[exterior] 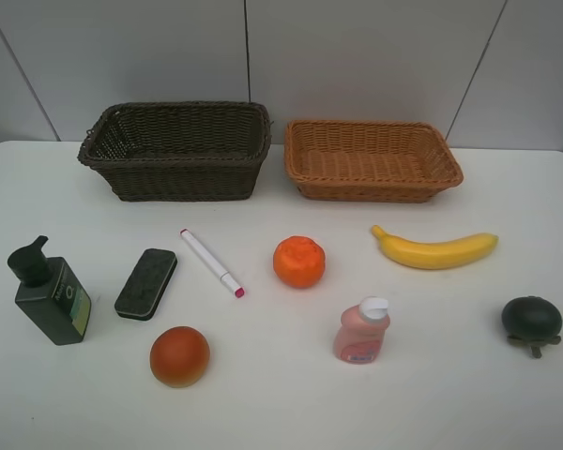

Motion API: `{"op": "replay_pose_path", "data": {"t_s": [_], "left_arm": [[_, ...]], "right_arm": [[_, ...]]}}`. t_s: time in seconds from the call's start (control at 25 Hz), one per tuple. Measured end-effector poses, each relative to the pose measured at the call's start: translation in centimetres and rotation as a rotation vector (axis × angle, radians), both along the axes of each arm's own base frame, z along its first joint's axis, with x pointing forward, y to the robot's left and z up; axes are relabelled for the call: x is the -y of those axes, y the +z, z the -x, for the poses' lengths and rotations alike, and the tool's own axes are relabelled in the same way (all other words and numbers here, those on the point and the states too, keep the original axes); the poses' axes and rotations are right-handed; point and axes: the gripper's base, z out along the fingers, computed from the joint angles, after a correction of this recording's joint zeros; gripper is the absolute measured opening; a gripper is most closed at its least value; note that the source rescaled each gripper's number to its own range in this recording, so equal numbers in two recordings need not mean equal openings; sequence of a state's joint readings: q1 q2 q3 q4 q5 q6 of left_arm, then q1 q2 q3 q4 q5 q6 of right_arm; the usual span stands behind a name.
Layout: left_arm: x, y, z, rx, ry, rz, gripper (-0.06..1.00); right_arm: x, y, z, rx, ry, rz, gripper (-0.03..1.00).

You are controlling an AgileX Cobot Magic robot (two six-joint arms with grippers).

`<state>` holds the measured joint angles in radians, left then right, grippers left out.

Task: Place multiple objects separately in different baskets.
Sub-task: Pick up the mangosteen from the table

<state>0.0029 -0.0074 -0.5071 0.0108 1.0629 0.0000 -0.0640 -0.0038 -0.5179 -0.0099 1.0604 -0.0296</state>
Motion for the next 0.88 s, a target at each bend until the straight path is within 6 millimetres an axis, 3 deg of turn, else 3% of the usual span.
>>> {"op": "replay_pose_path", "data": {"t_s": [0.88], "left_arm": [[0.0, 0.0, 0.0, 0.0, 0.0, 0.0, 1.0]], "right_arm": [[0.0, 0.0, 0.0, 0.0, 0.0, 0.0, 1.0]]}}
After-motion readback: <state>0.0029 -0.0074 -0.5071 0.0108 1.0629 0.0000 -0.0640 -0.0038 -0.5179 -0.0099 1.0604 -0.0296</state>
